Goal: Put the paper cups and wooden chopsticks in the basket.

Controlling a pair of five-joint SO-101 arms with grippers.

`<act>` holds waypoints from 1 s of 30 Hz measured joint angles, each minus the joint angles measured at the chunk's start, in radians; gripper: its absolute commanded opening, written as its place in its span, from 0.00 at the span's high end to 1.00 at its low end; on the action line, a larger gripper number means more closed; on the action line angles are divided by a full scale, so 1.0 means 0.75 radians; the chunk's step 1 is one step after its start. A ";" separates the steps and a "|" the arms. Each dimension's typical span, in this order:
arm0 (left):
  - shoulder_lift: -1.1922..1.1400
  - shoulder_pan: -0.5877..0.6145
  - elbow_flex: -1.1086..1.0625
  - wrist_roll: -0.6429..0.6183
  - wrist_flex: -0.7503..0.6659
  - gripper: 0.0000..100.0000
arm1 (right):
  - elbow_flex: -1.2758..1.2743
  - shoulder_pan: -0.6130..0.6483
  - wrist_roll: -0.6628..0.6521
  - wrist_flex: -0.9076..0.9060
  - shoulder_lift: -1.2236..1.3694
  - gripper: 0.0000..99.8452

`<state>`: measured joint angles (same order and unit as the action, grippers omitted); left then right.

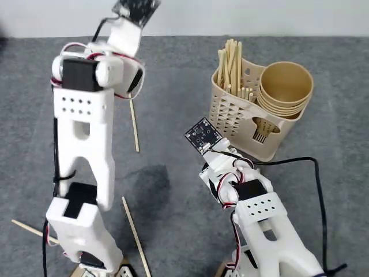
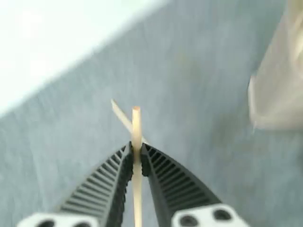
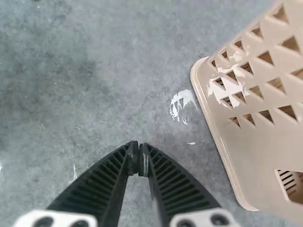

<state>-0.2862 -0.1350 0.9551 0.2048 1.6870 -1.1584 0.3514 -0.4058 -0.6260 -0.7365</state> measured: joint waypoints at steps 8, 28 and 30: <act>0.000 -0.186 0.333 -0.115 -0.264 0.99 | 0.000 0.000 0.000 0.000 0.000 0.99; -0.188 -0.489 0.381 -0.620 -0.843 0.99 | 0.000 0.000 0.000 0.000 0.000 0.99; -0.235 -0.493 0.381 -0.624 -0.845 0.99 | 0.000 0.000 0.000 0.000 0.000 0.99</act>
<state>-0.4626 -0.5048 1.2405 -0.2631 1.0533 -1.1584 0.3514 -0.4058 -0.6260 -0.7365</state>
